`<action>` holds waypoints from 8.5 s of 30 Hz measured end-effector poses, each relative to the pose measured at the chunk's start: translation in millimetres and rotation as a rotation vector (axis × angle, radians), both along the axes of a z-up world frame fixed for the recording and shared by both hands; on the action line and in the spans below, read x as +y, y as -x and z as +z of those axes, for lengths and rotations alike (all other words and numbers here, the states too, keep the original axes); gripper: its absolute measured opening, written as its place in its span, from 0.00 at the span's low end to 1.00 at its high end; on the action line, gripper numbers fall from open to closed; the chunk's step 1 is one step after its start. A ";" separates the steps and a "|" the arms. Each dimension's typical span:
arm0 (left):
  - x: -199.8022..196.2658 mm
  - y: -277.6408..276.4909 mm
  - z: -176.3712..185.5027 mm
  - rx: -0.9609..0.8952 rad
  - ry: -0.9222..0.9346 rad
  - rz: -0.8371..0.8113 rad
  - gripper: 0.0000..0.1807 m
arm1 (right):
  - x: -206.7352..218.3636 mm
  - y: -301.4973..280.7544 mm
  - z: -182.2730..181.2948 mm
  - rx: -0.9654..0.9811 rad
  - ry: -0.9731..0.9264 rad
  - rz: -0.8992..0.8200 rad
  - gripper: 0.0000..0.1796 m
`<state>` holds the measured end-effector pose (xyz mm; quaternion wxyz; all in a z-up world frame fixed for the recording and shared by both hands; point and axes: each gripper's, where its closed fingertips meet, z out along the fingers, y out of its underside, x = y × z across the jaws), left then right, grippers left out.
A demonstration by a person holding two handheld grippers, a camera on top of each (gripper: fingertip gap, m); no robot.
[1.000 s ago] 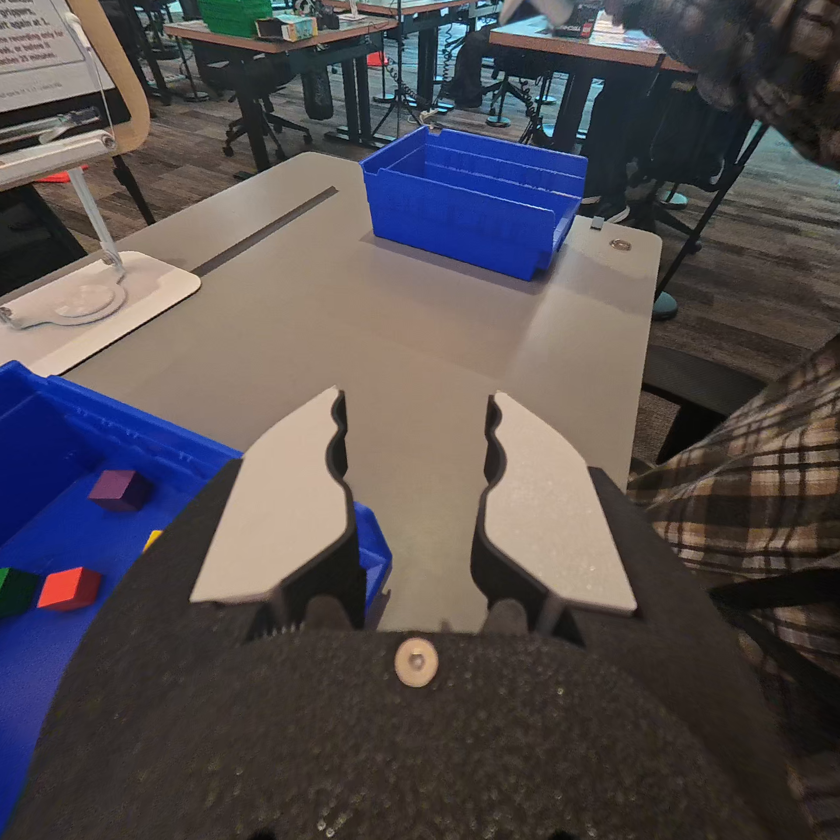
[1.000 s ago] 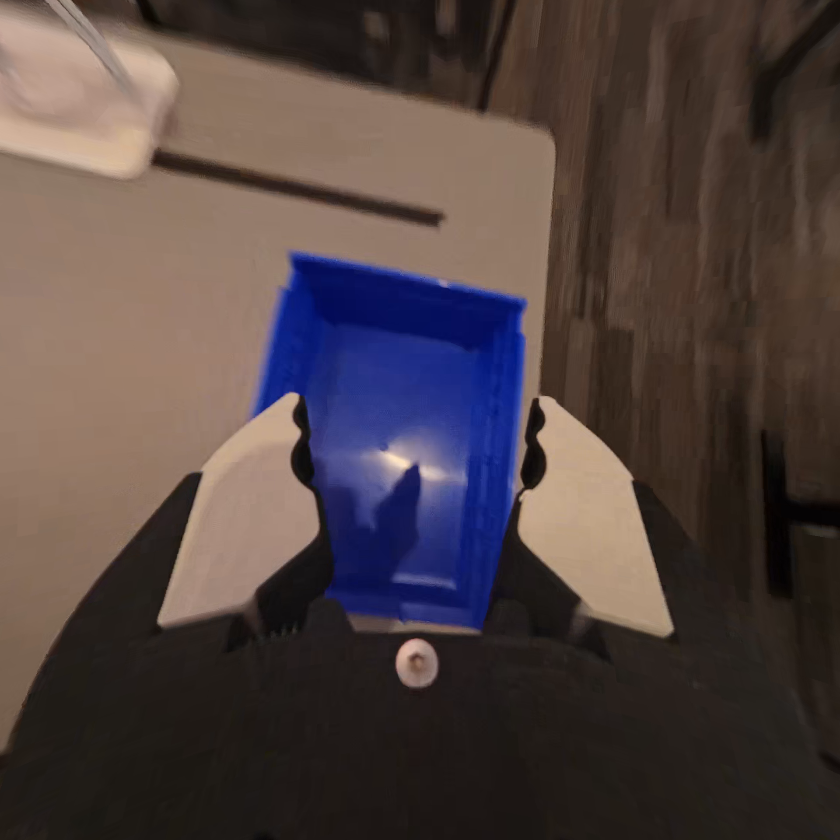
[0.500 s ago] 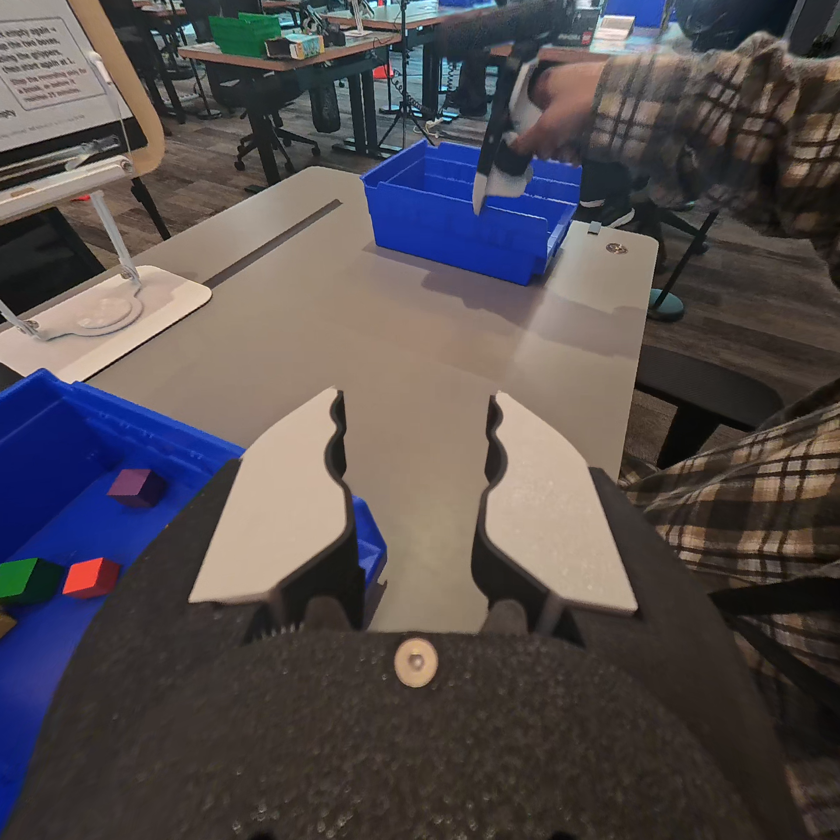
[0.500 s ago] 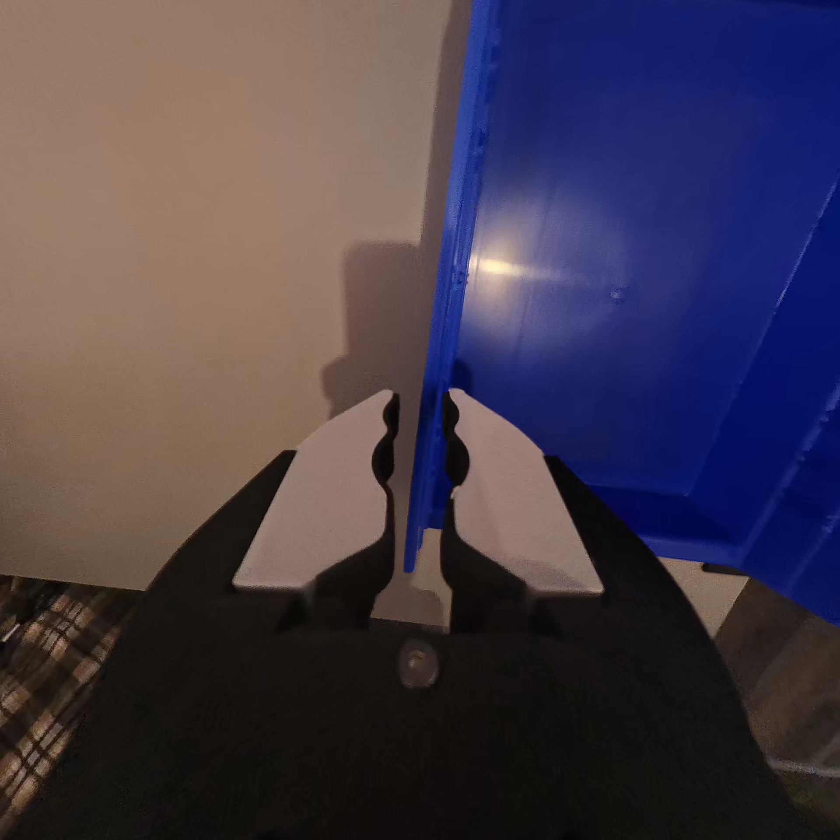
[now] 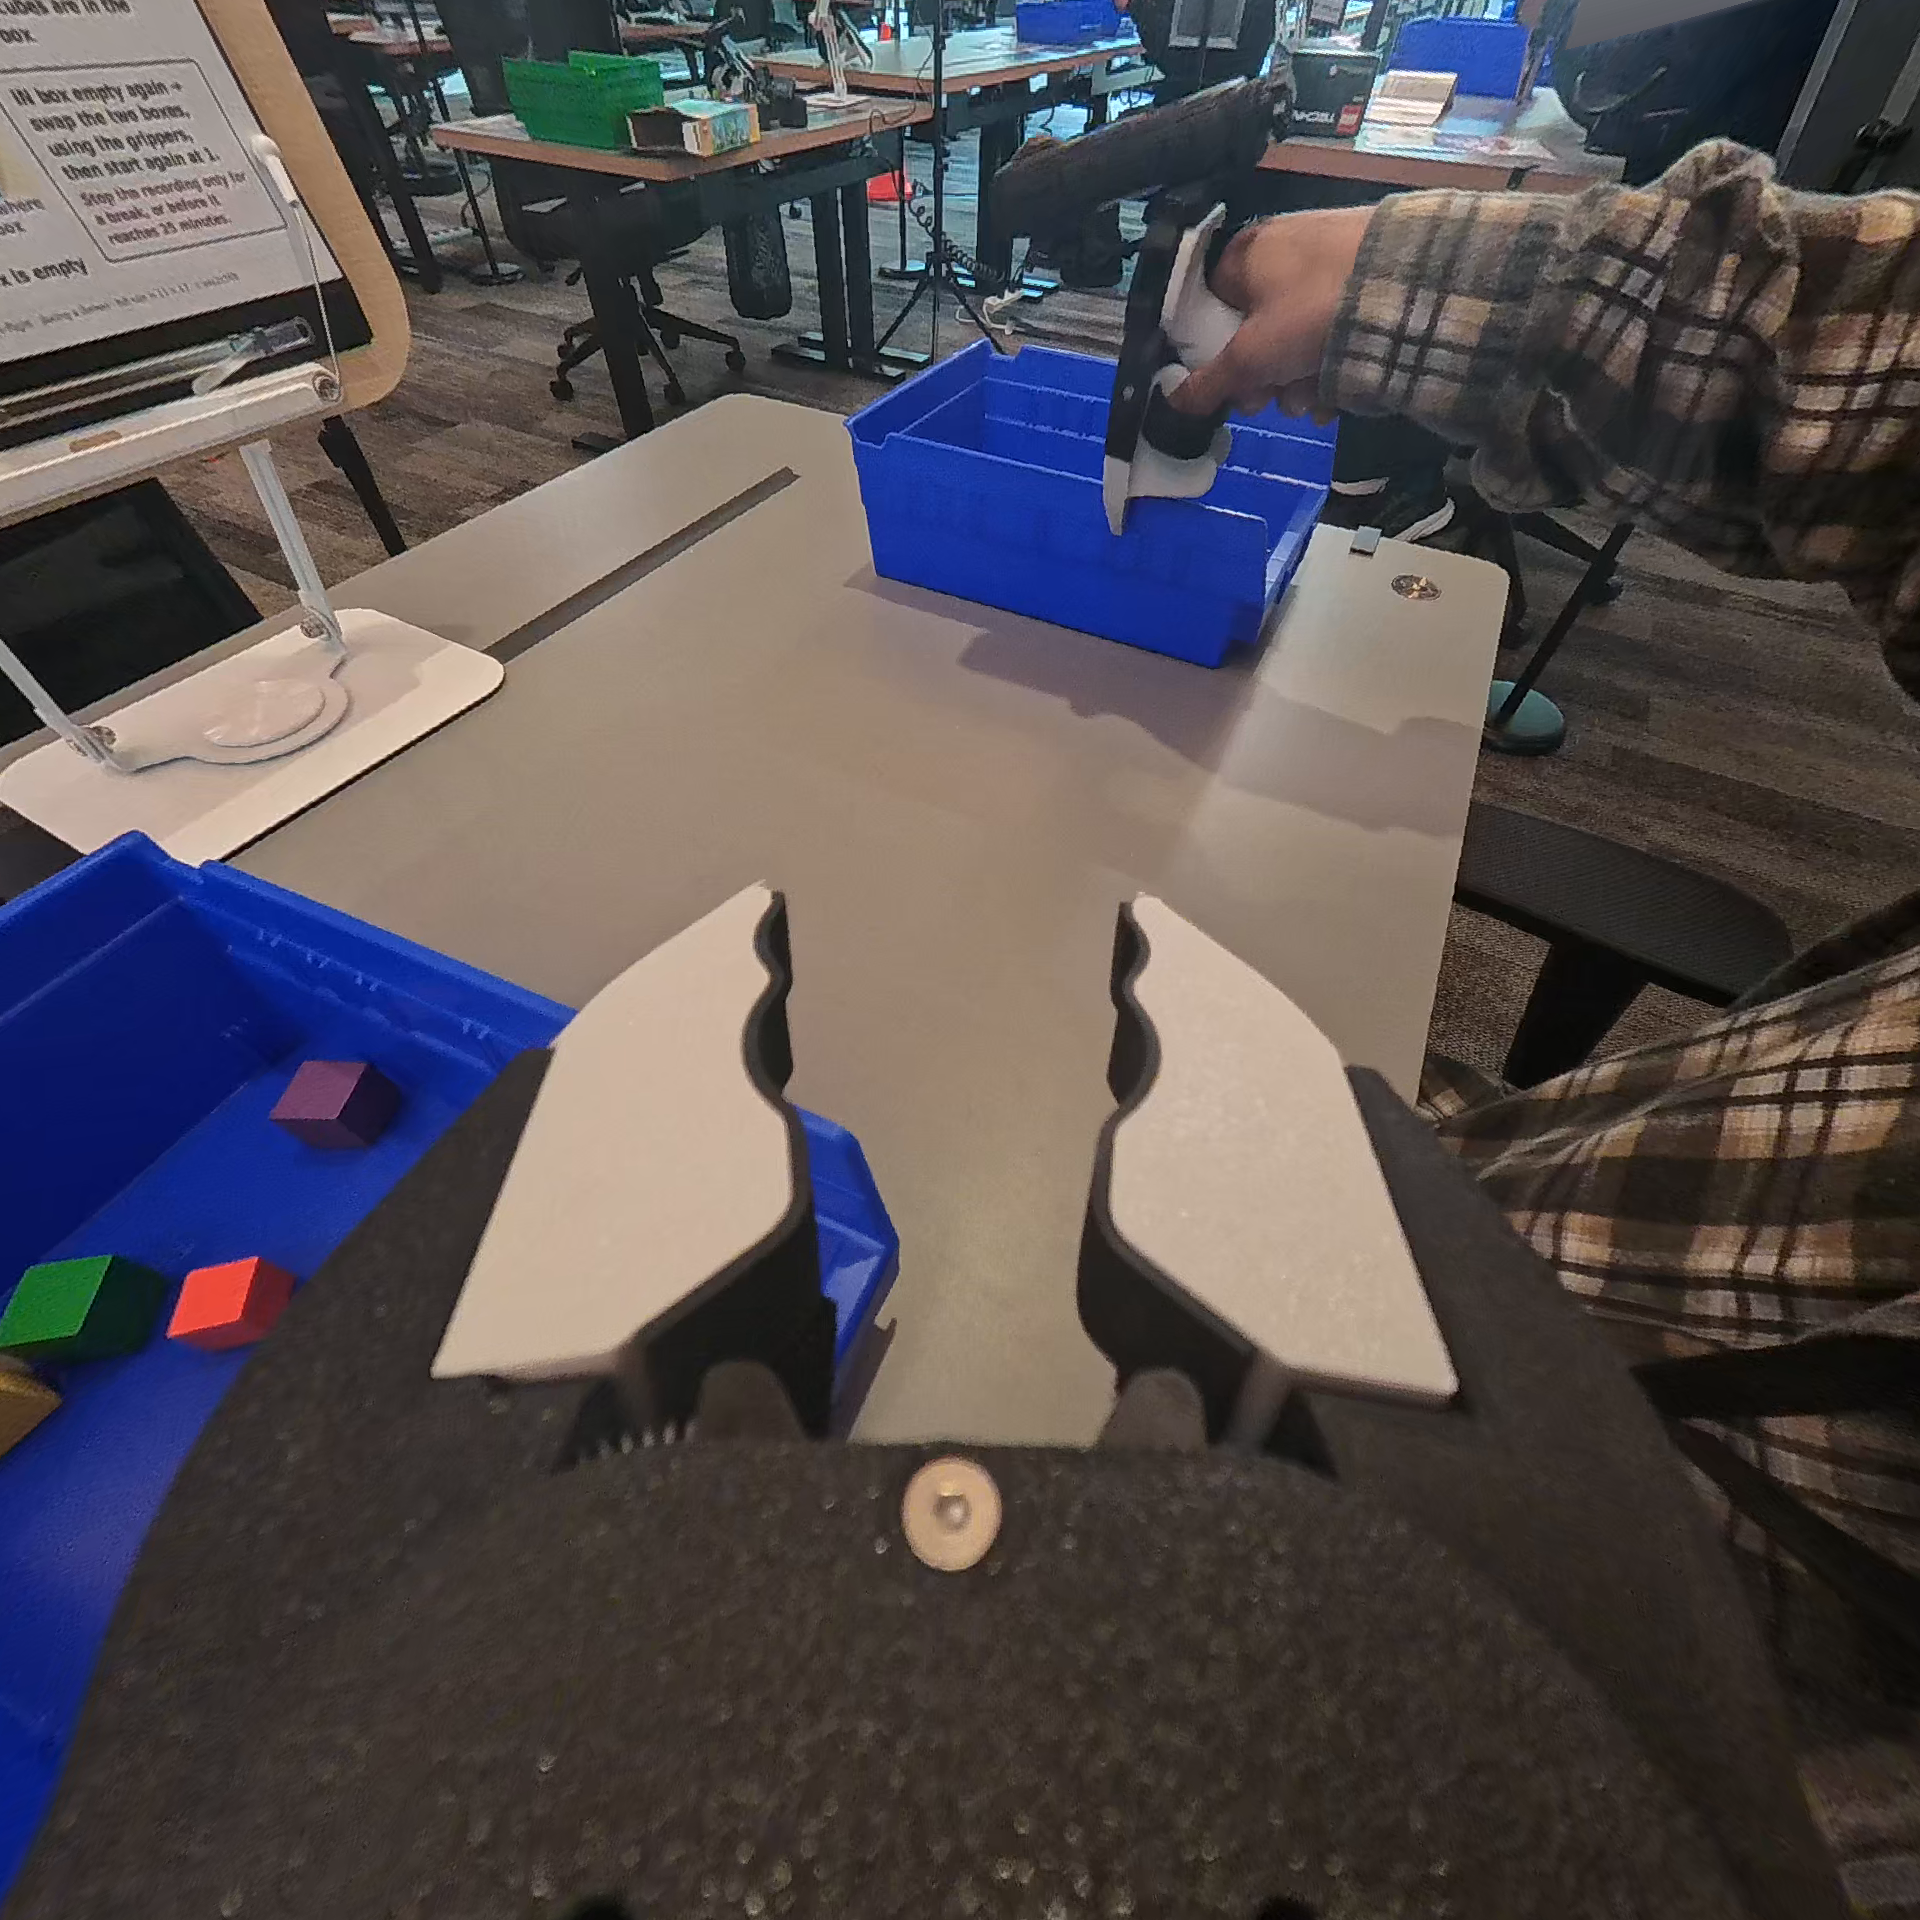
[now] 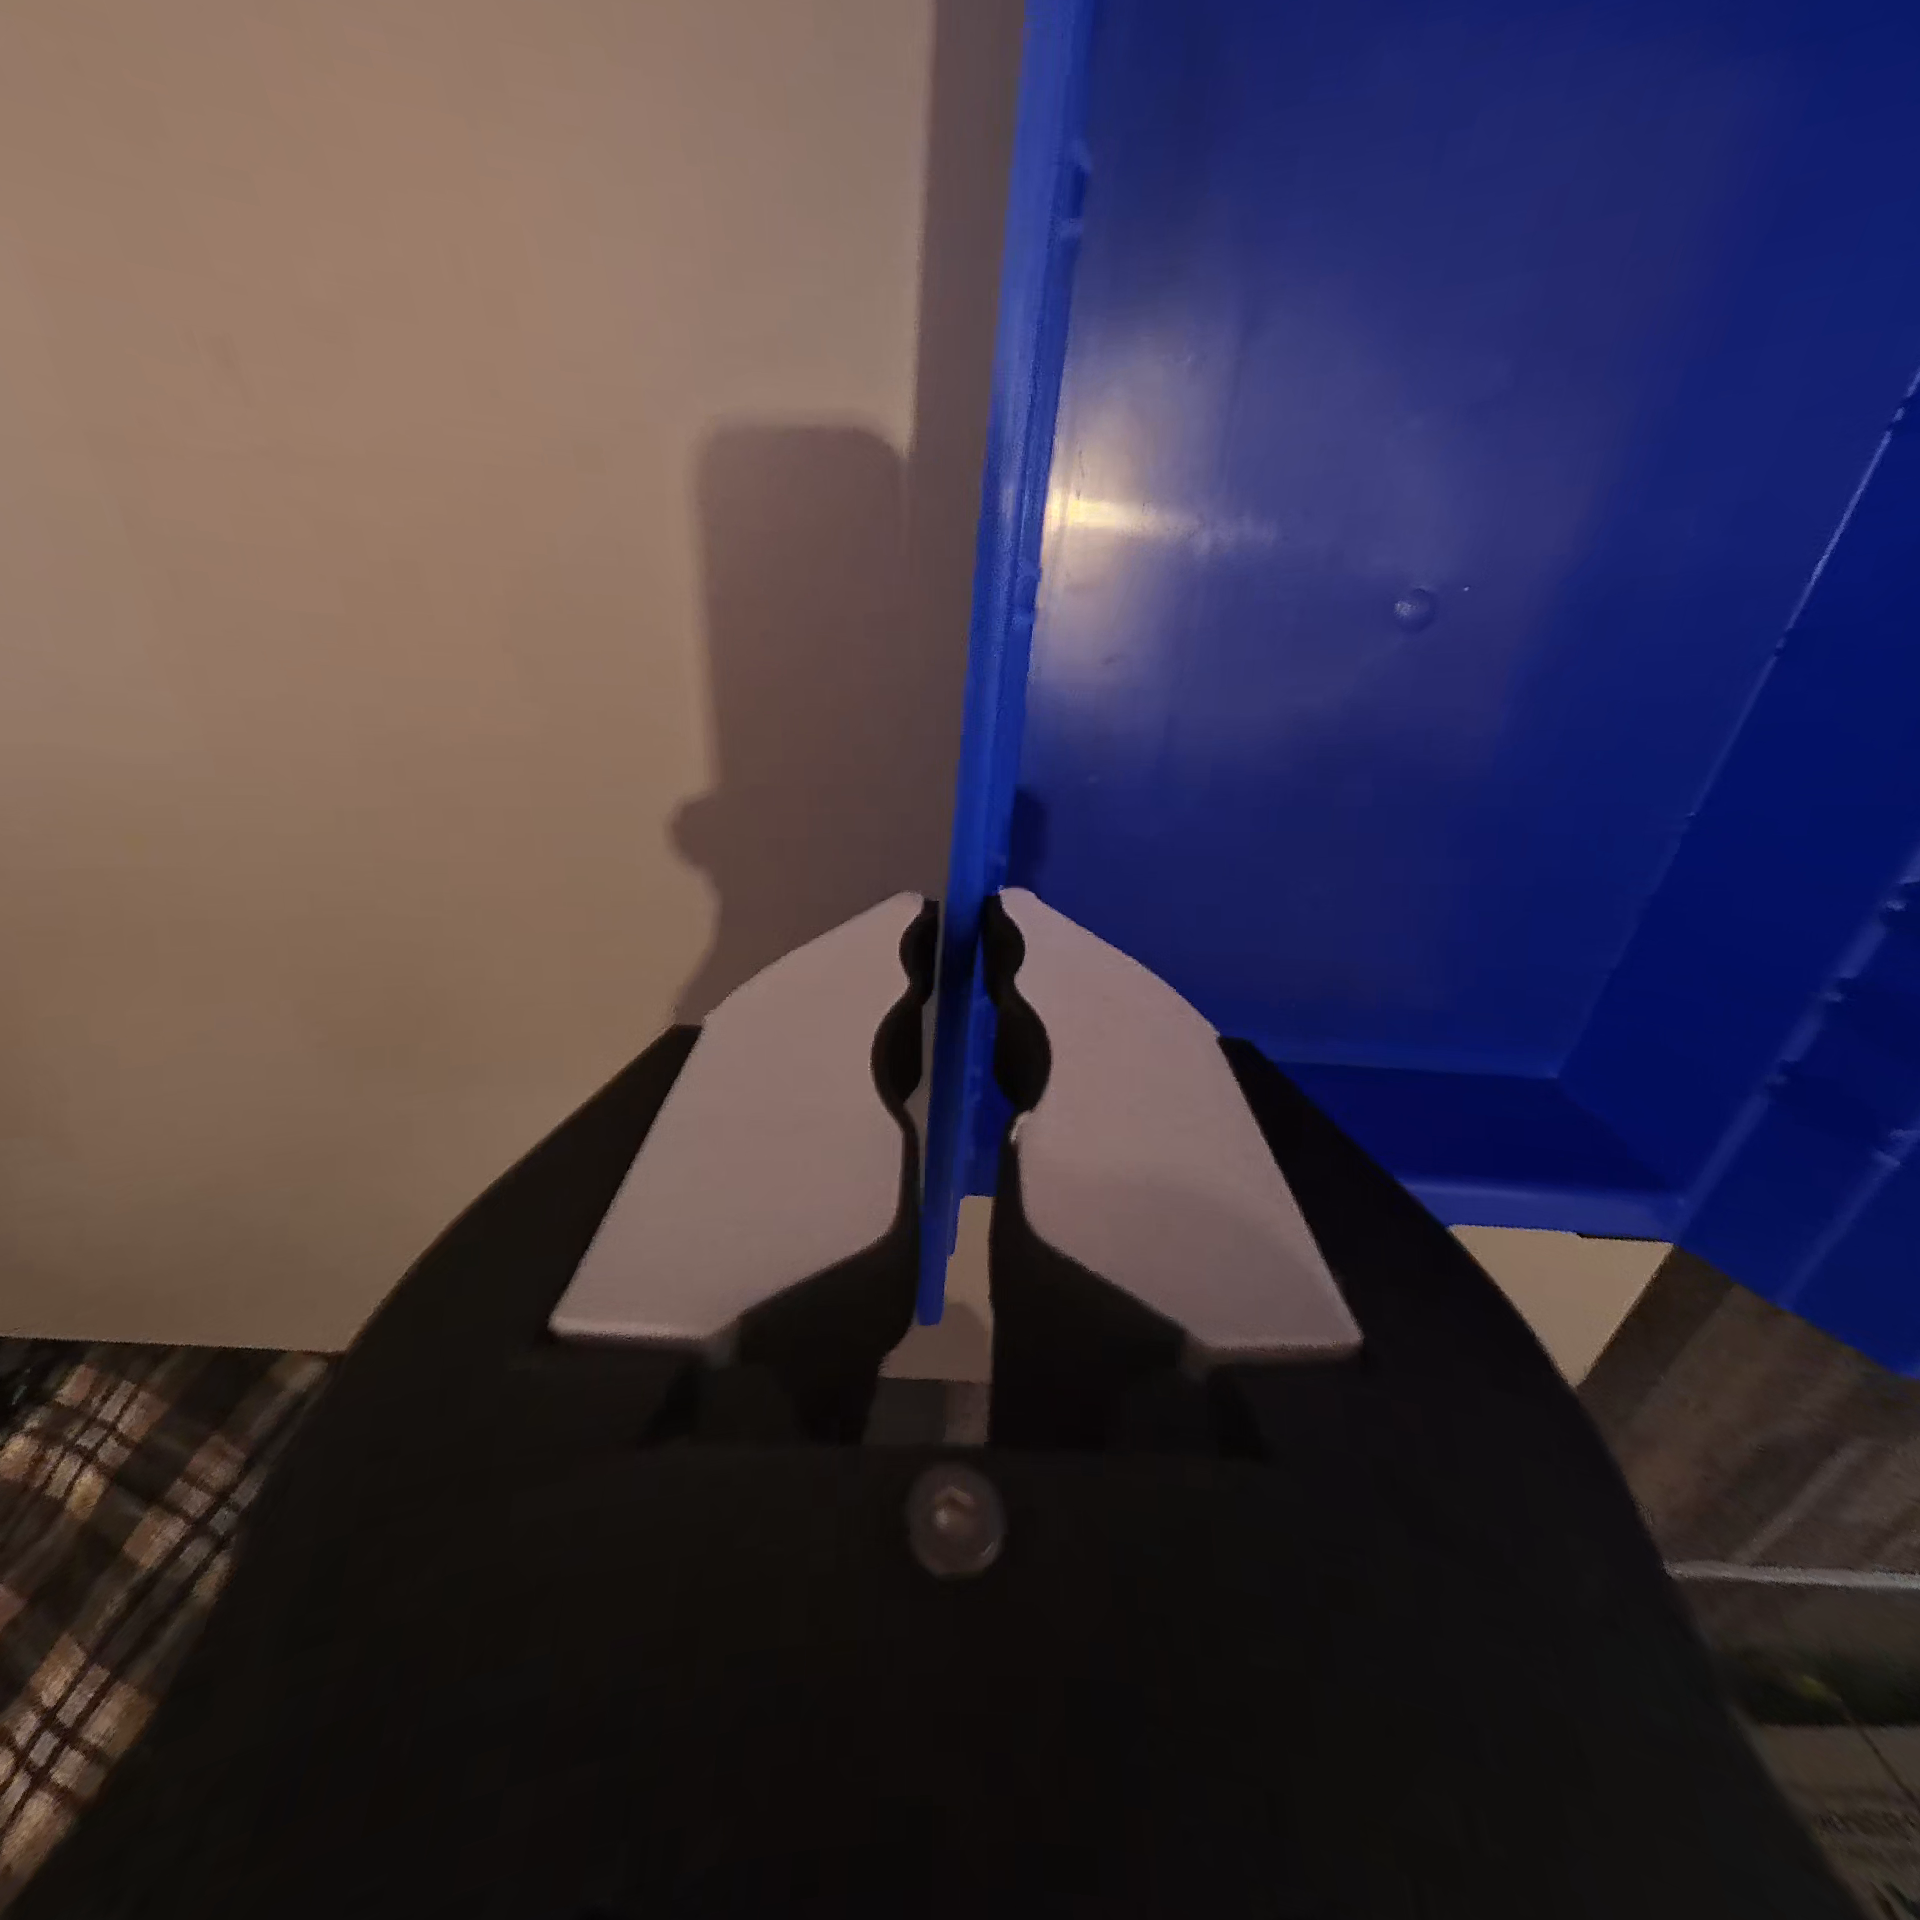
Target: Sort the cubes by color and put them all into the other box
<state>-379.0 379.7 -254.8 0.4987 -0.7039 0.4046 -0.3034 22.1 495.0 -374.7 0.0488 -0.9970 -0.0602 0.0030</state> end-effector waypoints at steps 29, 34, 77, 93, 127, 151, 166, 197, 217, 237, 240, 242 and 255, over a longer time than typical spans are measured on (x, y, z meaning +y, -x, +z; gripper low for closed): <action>82.4 226.4 -130.1 0.467 0.745 0.732 0.11 | 31.1 214.1 17.2 0.824 -0.839 0.490 0.29; 85.0 246.3 -137.6 0.446 0.802 0.761 0.02 | 24.9 219.4 19.3 0.804 -0.836 0.529 0.27; 45.9 468.2 -134.6 0.363 0.851 1.015 0.02 | 20.8 239.8 -0.7 0.796 -0.811 0.620 0.18; 44.6 481.2 -123.6 0.318 0.802 1.075 0.17 | 18.5 240.4 5.0 0.808 -0.833 0.639 0.21; 25.0 385.6 -141.2 0.743 0.614 0.706 0.28 | 11.4 243.7 12.7 0.852 -0.842 0.667 0.22; 31.7 357.1 -171.0 0.976 0.543 0.111 0.23 | 15.9 242.9 -0.2 0.849 -0.796 0.657 0.22; 78.1 321.1 -60.2 0.620 0.181 0.302 0.11 | 14.5 243.6 3.6 0.938 -0.764 0.621 0.22; 61.6 -64.6 -20.1 -0.248 -0.403 -0.324 0.11 | -59.9 348.3 102.2 1.769 -0.002 0.316 0.17; 66.9 -78.8 -30.4 -0.243 -0.265 -0.276 0.37 | 0.4 181.7 130.4 0.909 -0.453 0.352 0.12; 74.1 -98.3 -72.2 -0.074 -0.214 -0.256 0.41 | 142.1 -127.7 -26.3 -0.043 -0.076 -0.020 0.13; 73.1 -98.7 -73.3 -0.071 -0.202 -0.263 0.41 | 147.5 -135.1 -38.4 -0.026 -0.076 -0.055 0.12; 73.7 -98.0 -74.9 -0.068 -0.188 -0.263 0.40 | 149.1 -138.2 -44.4 -0.010 -0.077 -0.082 0.12; 71.8 -100.4 -79.3 -0.045 -0.184 -0.275 0.38 | 152.4 -146.1 -69.4 -0.015 -0.066 -0.145 0.12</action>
